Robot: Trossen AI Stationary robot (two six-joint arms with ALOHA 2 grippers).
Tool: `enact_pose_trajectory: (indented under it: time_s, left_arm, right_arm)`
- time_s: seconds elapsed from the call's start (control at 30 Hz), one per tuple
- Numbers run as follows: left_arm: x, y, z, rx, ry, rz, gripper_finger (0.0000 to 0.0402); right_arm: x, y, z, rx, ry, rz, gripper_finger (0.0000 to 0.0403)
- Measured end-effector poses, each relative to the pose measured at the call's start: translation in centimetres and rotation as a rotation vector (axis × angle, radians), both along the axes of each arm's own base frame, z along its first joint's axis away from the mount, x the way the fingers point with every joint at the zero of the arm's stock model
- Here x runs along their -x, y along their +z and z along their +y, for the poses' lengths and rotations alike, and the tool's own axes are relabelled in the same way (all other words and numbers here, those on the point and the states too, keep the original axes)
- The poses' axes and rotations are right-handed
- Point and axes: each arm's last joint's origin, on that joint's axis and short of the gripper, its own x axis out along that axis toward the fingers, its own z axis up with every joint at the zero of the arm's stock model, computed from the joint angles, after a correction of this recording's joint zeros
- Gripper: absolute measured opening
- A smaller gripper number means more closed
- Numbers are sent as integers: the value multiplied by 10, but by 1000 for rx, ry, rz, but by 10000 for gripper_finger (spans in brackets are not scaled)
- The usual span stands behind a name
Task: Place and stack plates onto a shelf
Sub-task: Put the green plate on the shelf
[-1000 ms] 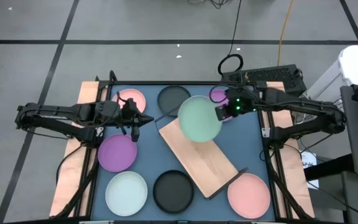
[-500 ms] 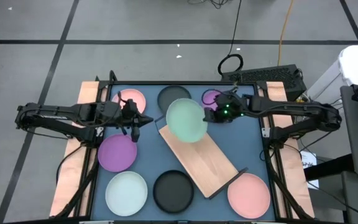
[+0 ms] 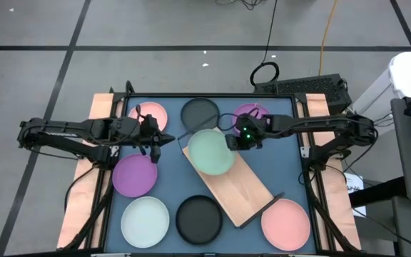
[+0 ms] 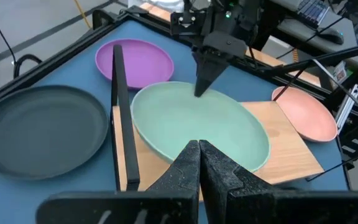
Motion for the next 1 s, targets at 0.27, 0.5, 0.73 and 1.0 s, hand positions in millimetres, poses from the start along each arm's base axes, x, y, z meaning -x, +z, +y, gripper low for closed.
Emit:
enact_pose_trajectory:
  time_s: [0.27, 0.5, 0.73, 1.0]
  left_arm:
    - [0, 0, 0, 20, 10, -4, 5]
    - [0, 0, 0, 23, 12, -6, 5]
    - [0, 0, 0, 43, 22, -10, 5]
    - [0, 0, 0, 39, 20, -9, 5]
  right_arm:
    - [-4, -9, -2, 63, 16, 32, 0]
    - [-3, -10, -5, 168, 14, 53, 0]
    - [1, -22, -3, 154, 1, 70, 0]
    - [4, -39, -3, 136, -85, 11, 0]
